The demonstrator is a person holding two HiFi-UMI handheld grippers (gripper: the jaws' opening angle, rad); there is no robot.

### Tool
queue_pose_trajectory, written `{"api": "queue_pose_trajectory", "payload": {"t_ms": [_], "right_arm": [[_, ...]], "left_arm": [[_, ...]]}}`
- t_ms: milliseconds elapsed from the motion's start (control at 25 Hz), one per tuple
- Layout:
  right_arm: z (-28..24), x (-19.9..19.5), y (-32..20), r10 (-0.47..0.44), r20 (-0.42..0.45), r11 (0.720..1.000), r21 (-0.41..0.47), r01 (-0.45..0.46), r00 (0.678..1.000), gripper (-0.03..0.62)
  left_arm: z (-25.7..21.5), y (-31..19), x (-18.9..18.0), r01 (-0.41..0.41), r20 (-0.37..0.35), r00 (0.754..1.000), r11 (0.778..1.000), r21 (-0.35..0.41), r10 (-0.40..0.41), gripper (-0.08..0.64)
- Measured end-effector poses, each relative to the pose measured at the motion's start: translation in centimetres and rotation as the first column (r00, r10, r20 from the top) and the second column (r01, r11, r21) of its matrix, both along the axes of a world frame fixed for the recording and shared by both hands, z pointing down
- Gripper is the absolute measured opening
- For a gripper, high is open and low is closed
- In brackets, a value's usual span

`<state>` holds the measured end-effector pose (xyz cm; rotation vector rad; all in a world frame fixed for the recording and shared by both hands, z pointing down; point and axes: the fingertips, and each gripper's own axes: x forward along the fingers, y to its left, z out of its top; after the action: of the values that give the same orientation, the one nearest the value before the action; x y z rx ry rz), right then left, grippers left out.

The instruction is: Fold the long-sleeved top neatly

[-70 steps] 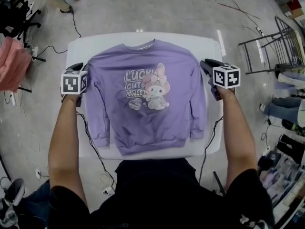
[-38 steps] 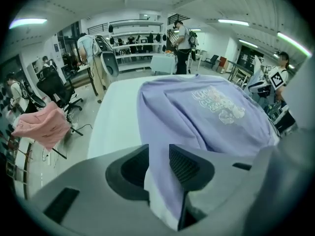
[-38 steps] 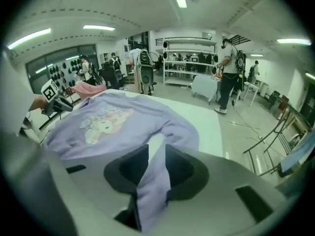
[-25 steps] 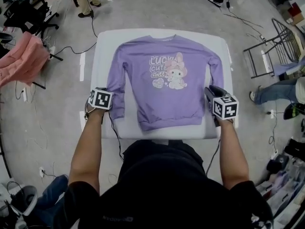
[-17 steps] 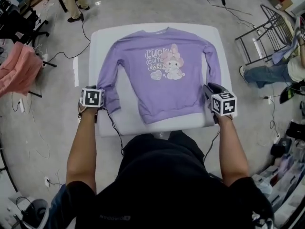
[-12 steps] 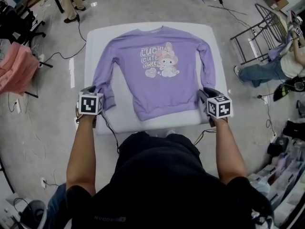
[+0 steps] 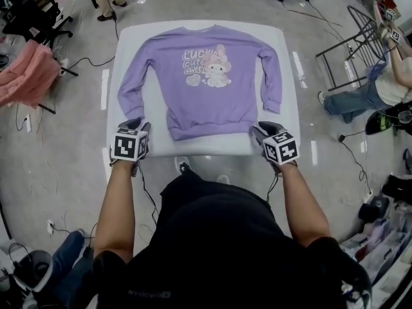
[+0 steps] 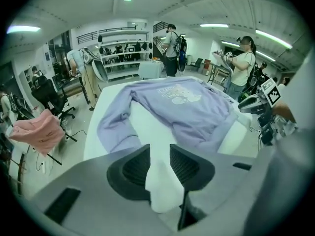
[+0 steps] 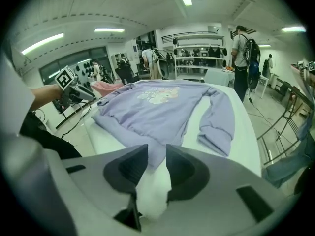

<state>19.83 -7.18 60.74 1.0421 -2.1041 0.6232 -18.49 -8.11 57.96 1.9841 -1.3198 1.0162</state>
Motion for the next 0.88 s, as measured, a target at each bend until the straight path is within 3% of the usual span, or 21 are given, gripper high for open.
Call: {"api": "queue_pose_trajectory", "payload": {"t_ms": [240,360,560,760,880], "right_arm": [[0.4,-0.5,1.2,0.020,0.099,1.000,-0.021,-0.018,0.995,0.122],[0.6,-0.4,1.7,0.004,0.086,1.000,-0.012,-0.003,0.996,0.134],[1.7,-0.9,2.2,-0.130,-0.058,0.991,0.028,0.132,0.990,0.150],[2.6,-1.3,1.9,-0.254,-0.250,0.954,0.095,0.285,0.934,0.141],[3.1,-1.3,1.6,-0.281,-0.320,0.934,0.125,0.334,0.905,0.121]], "left_arm": [[-0.9,4.9,5.5,-0.003,-0.103,0.995,1.000,-0.022,0.001,0.121],[0.9,6.5,7.4,-0.004,-0.118,0.993,0.999,-0.052,-0.002,0.121],[4.0,6.9,8.7,-0.016,-0.060,0.998,0.998,-0.062,0.012,0.137],[6.0,5.7,9.3,-0.110,0.089,0.990,0.994,-0.027,0.112,0.143],[6.7,5.2,9.4,-0.118,0.129,0.984,0.993,-0.019,0.119,0.143]]}}
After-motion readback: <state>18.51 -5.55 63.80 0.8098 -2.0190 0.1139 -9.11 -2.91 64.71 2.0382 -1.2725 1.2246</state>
